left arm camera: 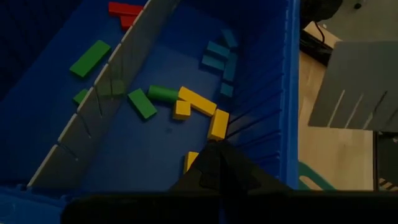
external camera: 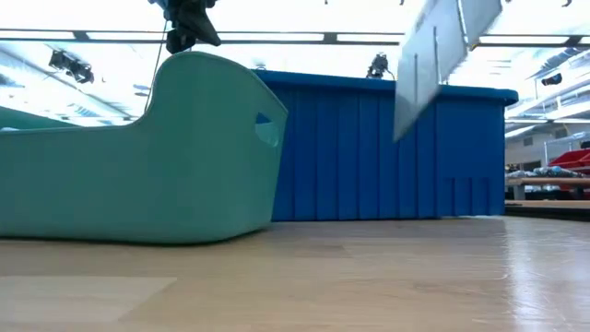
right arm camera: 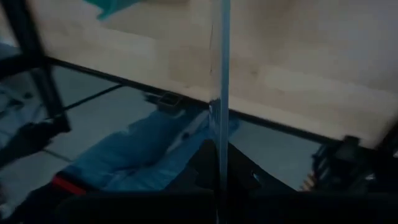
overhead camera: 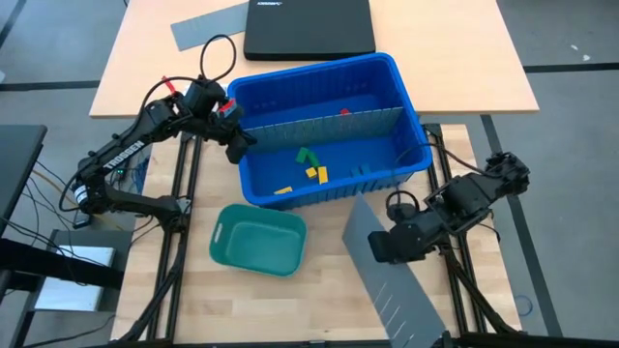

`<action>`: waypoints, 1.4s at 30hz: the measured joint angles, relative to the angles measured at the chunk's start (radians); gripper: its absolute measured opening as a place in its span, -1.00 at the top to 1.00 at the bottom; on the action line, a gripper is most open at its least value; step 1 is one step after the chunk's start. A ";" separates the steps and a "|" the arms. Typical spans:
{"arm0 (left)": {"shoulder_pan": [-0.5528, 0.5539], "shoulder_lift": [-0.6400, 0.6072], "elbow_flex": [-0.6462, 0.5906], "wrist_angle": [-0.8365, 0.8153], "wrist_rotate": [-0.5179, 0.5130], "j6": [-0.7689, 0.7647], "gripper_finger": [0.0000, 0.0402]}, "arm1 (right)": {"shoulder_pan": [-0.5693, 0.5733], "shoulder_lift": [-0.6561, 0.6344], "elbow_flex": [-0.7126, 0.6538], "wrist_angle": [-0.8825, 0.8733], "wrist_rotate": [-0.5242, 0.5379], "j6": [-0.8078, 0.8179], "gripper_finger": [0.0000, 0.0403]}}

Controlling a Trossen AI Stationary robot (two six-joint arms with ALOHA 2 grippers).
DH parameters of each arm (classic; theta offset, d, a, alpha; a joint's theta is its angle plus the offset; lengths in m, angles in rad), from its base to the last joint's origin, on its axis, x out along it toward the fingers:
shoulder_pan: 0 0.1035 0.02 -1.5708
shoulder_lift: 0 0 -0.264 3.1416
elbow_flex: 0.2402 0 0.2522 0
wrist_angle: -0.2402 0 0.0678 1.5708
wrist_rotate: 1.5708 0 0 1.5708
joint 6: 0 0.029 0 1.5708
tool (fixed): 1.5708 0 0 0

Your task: Sort Items/Unsort Items

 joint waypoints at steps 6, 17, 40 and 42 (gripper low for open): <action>0.000 0.000 0.000 0.000 -0.011 0.000 1.00 | -0.032 0.018 -0.103 -0.015 0.005 -0.070 1.00; 0.000 0.000 0.000 -0.006 -0.010 -0.001 1.00 | -0.096 0.017 -0.407 0.228 0.007 -0.244 1.00; 0.000 -0.001 0.034 -0.047 0.020 -0.022 1.00 | -0.143 -0.001 -0.741 0.500 -0.010 -0.269 1.00; 0.000 -0.001 0.034 -0.060 0.020 -0.015 1.00 | -0.141 -0.004 -0.742 0.514 0.031 -0.248 1.00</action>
